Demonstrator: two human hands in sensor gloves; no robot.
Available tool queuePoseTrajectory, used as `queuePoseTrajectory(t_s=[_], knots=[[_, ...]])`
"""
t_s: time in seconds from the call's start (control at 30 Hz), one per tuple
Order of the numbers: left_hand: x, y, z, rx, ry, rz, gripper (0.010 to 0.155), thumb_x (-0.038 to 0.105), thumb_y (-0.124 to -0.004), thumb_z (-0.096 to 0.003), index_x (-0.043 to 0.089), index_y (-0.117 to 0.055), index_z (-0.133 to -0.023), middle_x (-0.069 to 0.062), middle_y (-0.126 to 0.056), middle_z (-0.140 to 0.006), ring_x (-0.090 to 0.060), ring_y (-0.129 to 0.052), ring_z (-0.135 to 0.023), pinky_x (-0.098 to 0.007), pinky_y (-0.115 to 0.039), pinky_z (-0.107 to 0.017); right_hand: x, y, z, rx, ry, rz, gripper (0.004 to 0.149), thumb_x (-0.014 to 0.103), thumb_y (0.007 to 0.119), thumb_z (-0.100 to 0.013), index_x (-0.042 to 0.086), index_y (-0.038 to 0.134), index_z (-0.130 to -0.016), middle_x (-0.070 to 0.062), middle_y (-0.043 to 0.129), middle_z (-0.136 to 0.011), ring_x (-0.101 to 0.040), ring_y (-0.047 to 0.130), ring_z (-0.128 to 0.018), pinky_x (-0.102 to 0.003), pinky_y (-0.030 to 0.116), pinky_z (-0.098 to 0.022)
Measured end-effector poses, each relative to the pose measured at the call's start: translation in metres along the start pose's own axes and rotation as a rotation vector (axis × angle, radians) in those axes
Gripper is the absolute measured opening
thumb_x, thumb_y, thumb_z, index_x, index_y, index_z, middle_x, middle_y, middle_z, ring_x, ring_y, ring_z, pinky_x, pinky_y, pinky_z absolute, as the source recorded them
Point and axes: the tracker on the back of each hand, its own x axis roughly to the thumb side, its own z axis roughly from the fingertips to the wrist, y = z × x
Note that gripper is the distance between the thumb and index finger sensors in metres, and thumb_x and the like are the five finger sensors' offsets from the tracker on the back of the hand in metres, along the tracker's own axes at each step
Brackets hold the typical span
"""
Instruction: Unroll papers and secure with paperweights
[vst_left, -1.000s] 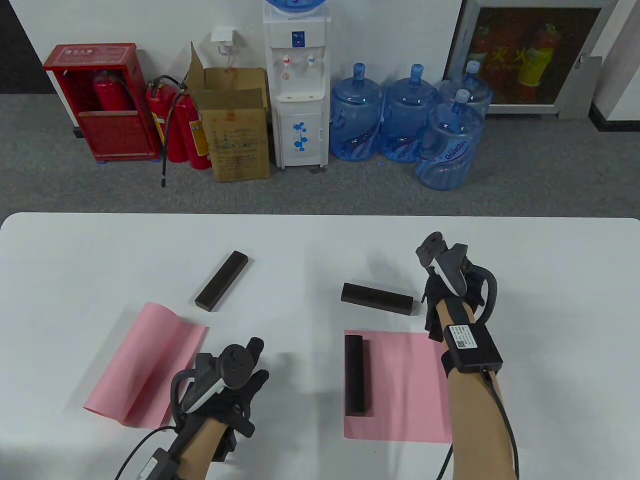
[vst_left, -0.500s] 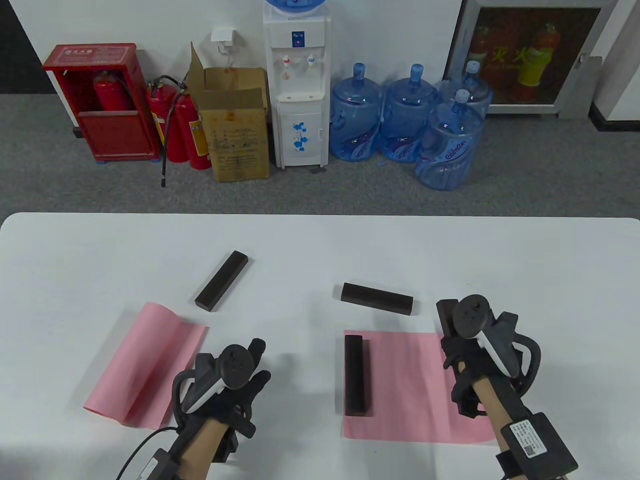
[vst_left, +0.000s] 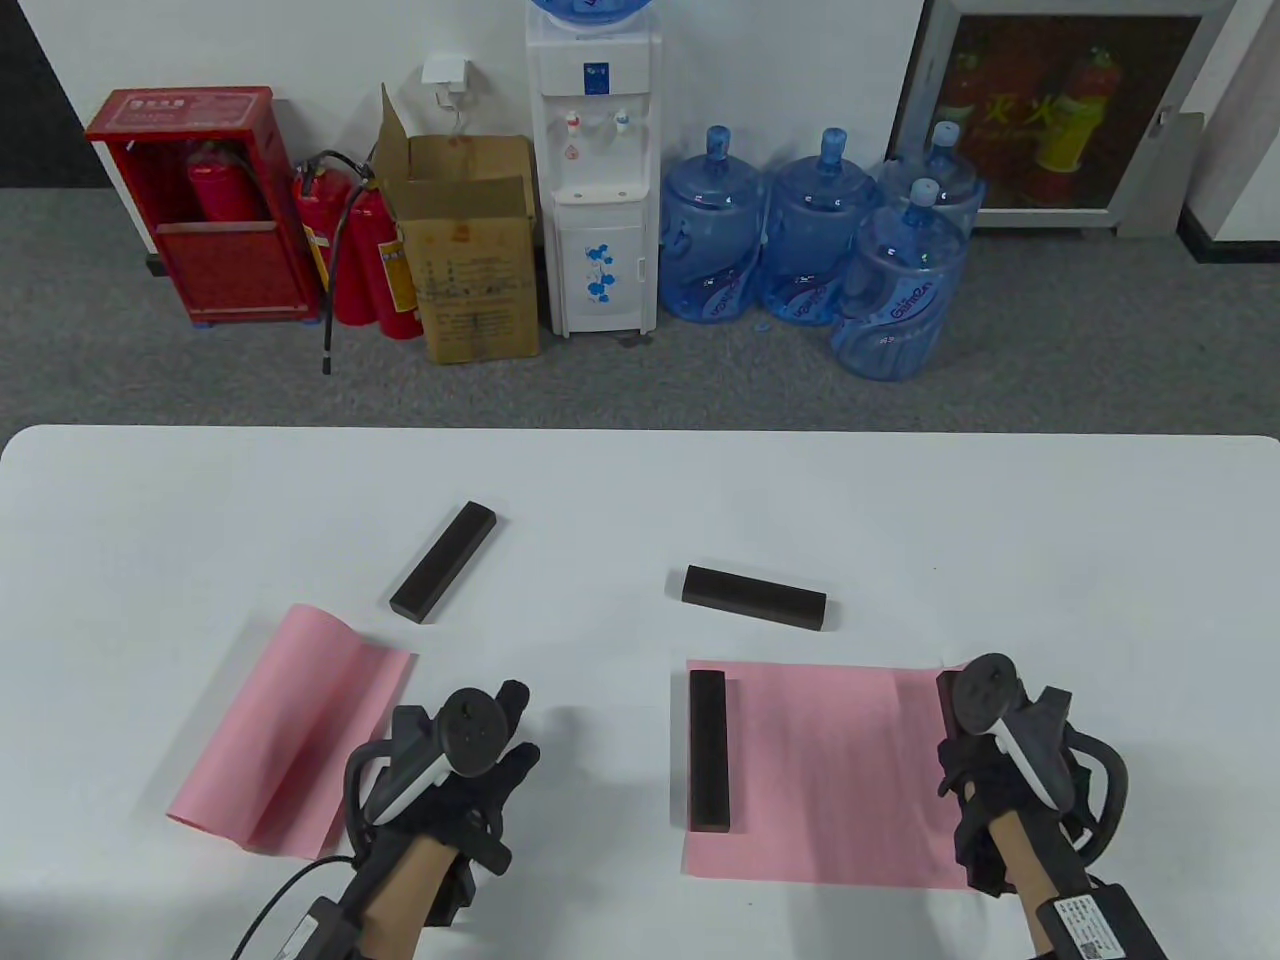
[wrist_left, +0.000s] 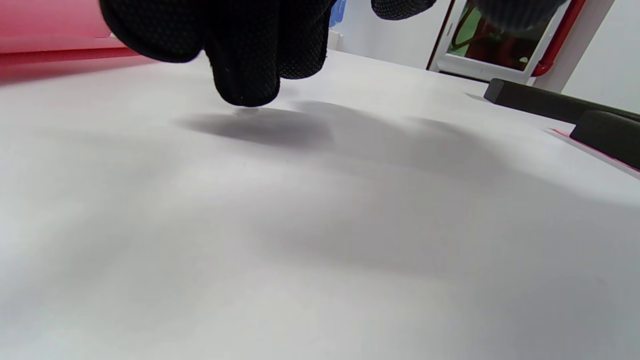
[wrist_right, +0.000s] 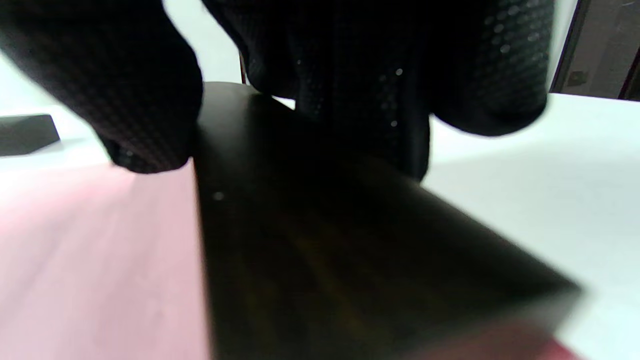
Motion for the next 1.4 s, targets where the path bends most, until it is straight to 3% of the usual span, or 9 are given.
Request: queuePoseTrajectory(t_s=[0.2,0.37,0.43,0.57,0.67,0.83,1.0,1.2,1.4], knots=[[0.0,0.0,0.0,-0.01,0.004,-0.004,0.069,0.063,-0.06,-0.048,0.046,-0.039,-0.111,-0.014,-0.065,-0.115,-0.037,-0.083,-0.09,-0.058,-0.066,-0.066,-0.002,0.011,-0.002,-0.016,0.008,0.071,0.077,0.046,0.094,-0.034,0.008,0.072,-0.097,-0.016,0.088,-0.08,-0.027,0.103,-0.049,-0.046,0.085,-0.042],[0.0,0.001,0.0,-0.022,0.004,-0.006,0.069,0.063,-0.06,-0.0481,0.046,-0.038,-0.111,-0.014,-0.063,-0.116,-0.037,-0.082,-0.091,-0.058,-0.065,-0.067,0.001,0.008,-0.004,0.056,0.037,0.129,0.081,0.05,0.086,-0.036,0.007,0.065,-0.101,-0.016,0.084,-0.085,-0.026,0.102,-0.054,-0.05,0.081,-0.047],[0.0,0.001,0.0,-0.02,0.004,-0.005,0.069,0.063,-0.06,-0.0482,0.046,-0.038,-0.111,-0.014,-0.063,-0.116,-0.037,-0.082,-0.091,-0.058,-0.065,-0.067,0.003,-0.005,-0.003,0.045,0.036,0.115,0.089,0.059,0.083,-0.034,0.007,0.06,-0.103,-0.018,0.079,-0.09,-0.029,0.1,-0.061,-0.053,0.078,-0.051],[0.0,0.001,0.0,-0.024,0.004,-0.007,0.069,0.063,-0.06,-0.0481,0.046,-0.038,-0.111,-0.014,-0.063,-0.116,-0.037,-0.082,-0.091,-0.058,-0.065,-0.067,0.014,-0.032,0.004,0.014,-0.033,0.028,0.09,0.059,0.082,-0.034,0.014,0.054,-0.107,-0.015,0.069,-0.1,-0.035,0.088,-0.081,-0.057,0.067,-0.062],[0.0,0.001,0.0,-0.02,0.003,-0.005,0.069,0.063,-0.06,-0.0481,0.046,-0.038,-0.111,-0.014,-0.063,-0.116,-0.037,-0.081,-0.091,-0.059,-0.065,-0.067,0.029,-0.04,0.014,-0.016,-0.145,-0.052,0.087,0.058,0.08,-0.036,0.016,0.053,-0.107,-0.014,0.066,-0.102,-0.036,0.083,-0.086,-0.059,0.064,-0.064],[0.001,0.001,0.0,-0.018,0.0,-0.009,0.069,0.063,-0.06,-0.0482,0.047,-0.038,-0.111,-0.014,-0.063,-0.116,-0.037,-0.081,-0.092,-0.059,-0.065,-0.067,0.052,-0.023,0.03,-0.075,-0.287,-0.087,0.085,0.057,0.078,-0.036,0.019,0.051,-0.108,-0.01,0.06,-0.106,-0.038,0.072,-0.096,-0.06,0.06,-0.068],[0.003,0.004,0.001,0.006,-0.018,-0.012,0.069,0.063,-0.06,-0.048,0.047,-0.038,-0.111,-0.013,-0.063,-0.116,-0.038,-0.081,-0.092,-0.059,-0.065,-0.067,0.054,0.005,0.028,-0.128,-0.336,-0.063,0.083,0.057,0.078,-0.036,0.021,0.053,-0.107,-0.01,0.059,-0.107,-0.04,0.061,-0.101,-0.062,0.056,-0.069],[0.007,0.035,0.013,0.095,-0.042,0.036,0.069,0.063,-0.06,-0.048,0.047,-0.038,-0.111,-0.013,-0.061,-0.117,-0.038,-0.08,-0.094,-0.059,-0.064,-0.067,0.043,0.006,0.022,-0.106,-0.298,-0.081,0.081,0.056,0.077,-0.037,0.022,0.054,-0.106,-0.008,0.058,-0.107,-0.038,0.059,-0.103,-0.062,0.054,-0.071],[-0.015,0.096,0.023,0.171,0.066,-0.044,0.068,0.063,-0.06,-0.0483,0.047,-0.038,-0.111,-0.012,-0.061,-0.117,-0.038,-0.079,-0.094,-0.06,-0.064,-0.068,0.035,0.009,0.017,-0.088,-0.281,-0.092,0.081,0.056,0.077,-0.037,0.022,0.053,-0.106,-0.008,0.058,-0.108,-0.038,0.057,-0.103,-0.063,0.052,-0.071]])
